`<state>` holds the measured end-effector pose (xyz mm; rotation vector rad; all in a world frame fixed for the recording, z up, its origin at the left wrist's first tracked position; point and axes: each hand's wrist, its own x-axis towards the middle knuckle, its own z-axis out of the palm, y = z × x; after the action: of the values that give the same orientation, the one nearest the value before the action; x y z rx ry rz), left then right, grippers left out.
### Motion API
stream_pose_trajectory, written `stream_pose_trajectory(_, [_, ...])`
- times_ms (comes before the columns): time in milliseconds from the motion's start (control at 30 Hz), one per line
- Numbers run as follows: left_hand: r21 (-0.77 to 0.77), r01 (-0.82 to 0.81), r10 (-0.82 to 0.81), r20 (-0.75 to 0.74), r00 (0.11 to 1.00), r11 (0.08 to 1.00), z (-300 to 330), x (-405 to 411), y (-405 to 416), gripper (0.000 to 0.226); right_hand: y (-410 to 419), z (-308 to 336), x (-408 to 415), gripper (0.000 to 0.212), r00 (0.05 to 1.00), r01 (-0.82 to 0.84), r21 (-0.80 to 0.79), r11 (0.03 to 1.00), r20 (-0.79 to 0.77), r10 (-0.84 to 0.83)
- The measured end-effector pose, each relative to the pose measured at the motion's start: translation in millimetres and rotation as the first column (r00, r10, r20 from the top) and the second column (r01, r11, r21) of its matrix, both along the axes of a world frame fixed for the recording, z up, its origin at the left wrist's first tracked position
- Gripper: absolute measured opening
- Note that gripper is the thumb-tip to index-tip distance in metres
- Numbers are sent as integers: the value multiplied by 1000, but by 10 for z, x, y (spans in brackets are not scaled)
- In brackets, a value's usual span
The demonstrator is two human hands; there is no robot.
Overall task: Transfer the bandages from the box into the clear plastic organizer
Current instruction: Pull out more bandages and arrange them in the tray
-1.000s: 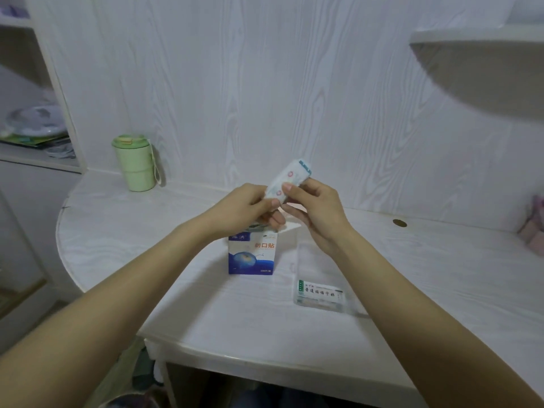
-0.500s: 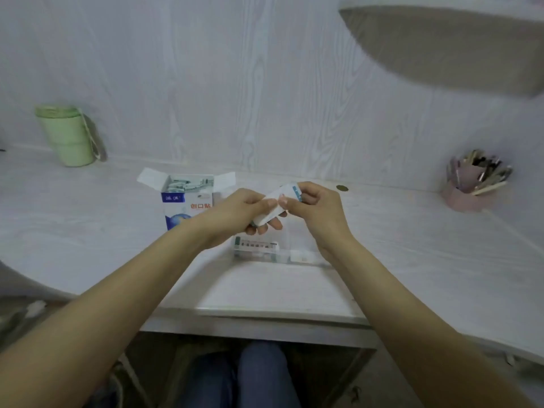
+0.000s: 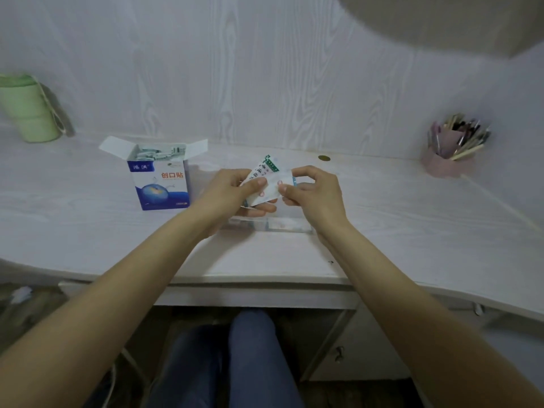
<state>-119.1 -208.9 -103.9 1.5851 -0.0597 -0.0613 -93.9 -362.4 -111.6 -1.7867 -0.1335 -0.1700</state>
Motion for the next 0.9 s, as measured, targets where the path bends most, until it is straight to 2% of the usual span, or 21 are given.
stream_pose_trajectory(267, [22, -132, 130, 46, 990, 991, -78, 64, 129, 12, -221, -73, 68, 16, 997, 19, -174, 984, -72, -32])
stream_pose_trajectory(433, [74, -138, 132, 81, 988, 988, -53, 106, 116, 12, -228, -103, 129, 9, 992, 124, -335, 934, 43, -116])
stream_pose_trajectory(500, [79, -131, 124, 93, 988, 988, -45, 115, 88, 12, -218, -123, 153, 11, 991, 134, -450, 883, 73, -113])
stream_pose_trajectory(600, [75, -122, 115, 90, 989, 990, -48, 122, 63, 12, -202, -126, 167, 7, 996, 87, -631, 771, 29, -89])
stream_pose_trajectory(767, [87, -118, 111, 87, 990, 989, -65, 132, 46, 13, -151, -88, 184, 8, 999, 47, -748, 662, 28, -40])
stream_pose_trajectory(900, [85, -117, 110, 77, 991, 990, -77, 146, 35, 13, -122, -70, 214, 2, 998, 1, -849, 528, 31, 49])
